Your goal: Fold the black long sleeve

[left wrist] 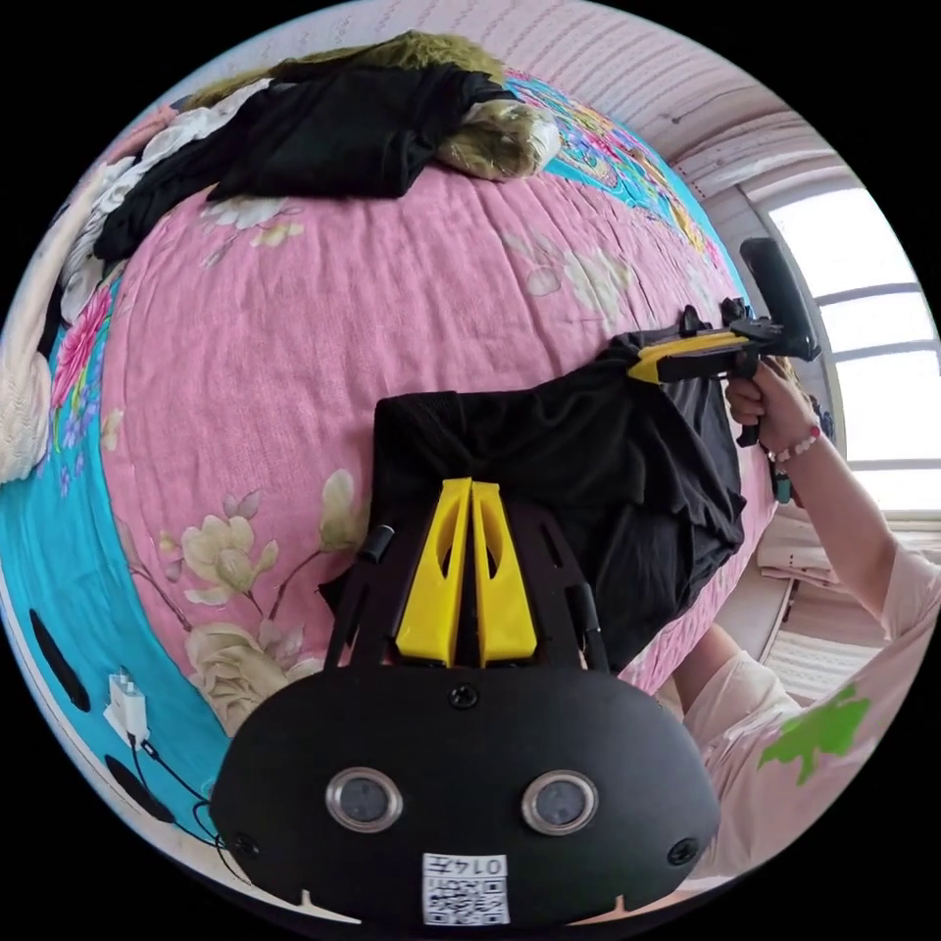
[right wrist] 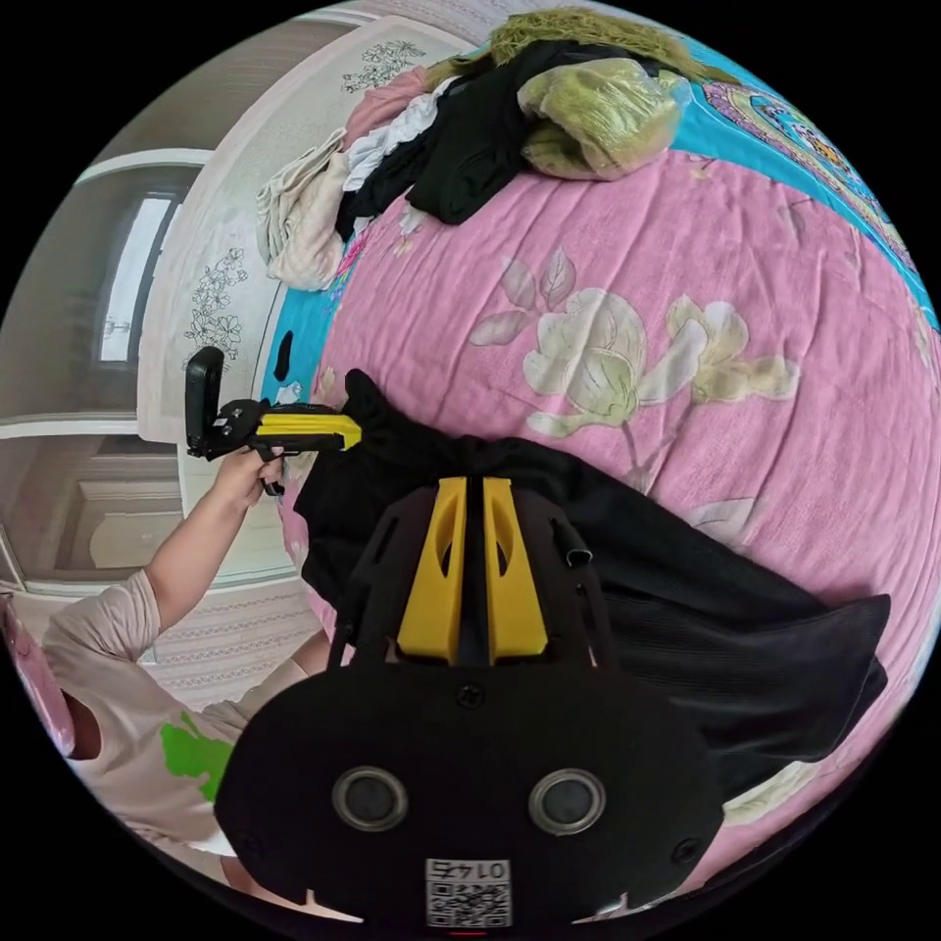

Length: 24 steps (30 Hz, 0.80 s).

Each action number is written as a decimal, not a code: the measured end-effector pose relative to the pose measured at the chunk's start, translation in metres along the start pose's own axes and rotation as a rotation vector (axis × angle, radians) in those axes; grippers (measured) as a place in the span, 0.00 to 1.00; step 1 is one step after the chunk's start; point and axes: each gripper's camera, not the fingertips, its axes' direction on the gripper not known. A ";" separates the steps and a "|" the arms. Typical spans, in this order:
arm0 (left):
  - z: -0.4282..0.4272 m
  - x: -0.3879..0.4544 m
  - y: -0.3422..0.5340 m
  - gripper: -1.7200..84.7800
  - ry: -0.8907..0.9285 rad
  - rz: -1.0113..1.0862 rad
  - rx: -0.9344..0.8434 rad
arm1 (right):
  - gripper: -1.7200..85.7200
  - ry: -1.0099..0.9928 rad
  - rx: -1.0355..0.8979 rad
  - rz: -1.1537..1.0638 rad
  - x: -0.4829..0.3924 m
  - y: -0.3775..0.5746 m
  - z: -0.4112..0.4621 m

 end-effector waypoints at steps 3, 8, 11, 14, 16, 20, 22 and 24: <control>-0.015 0.013 0.007 0.01 0.013 0.021 0.087 | 0.07 -0.070 0.062 0.011 0.017 0.027 -0.019; 0.002 0.046 -0.003 0.01 0.014 0.097 0.074 | 0.07 -0.042 0.115 0.135 0.056 0.126 -0.044; 0.033 0.052 -0.008 0.01 -0.068 0.096 -0.051 | 0.07 0.068 0.086 0.246 0.078 0.185 -0.049; 0.026 0.053 -0.006 0.01 -0.004 0.034 -0.011 | 0.07 0.153 0.050 0.339 0.100 0.231 -0.050; 0.013 0.069 0.002 0.01 0.006 0.053 0.042 | 0.06 0.157 0.022 0.368 0.112 0.249 -0.045; 0.002 0.097 0.015 0.01 0.020 0.084 0.058 | 0.03 0.182 -0.085 0.336 0.132 0.269 -0.026; -0.004 0.112 0.026 0.01 0.016 0.093 0.055 | 0.02 0.275 -0.077 0.349 0.139 0.278 -0.031; -0.010 0.121 0.037 0.01 0.033 0.086 0.074 | 0.02 0.353 -0.053 0.407 0.153 0.292 -0.038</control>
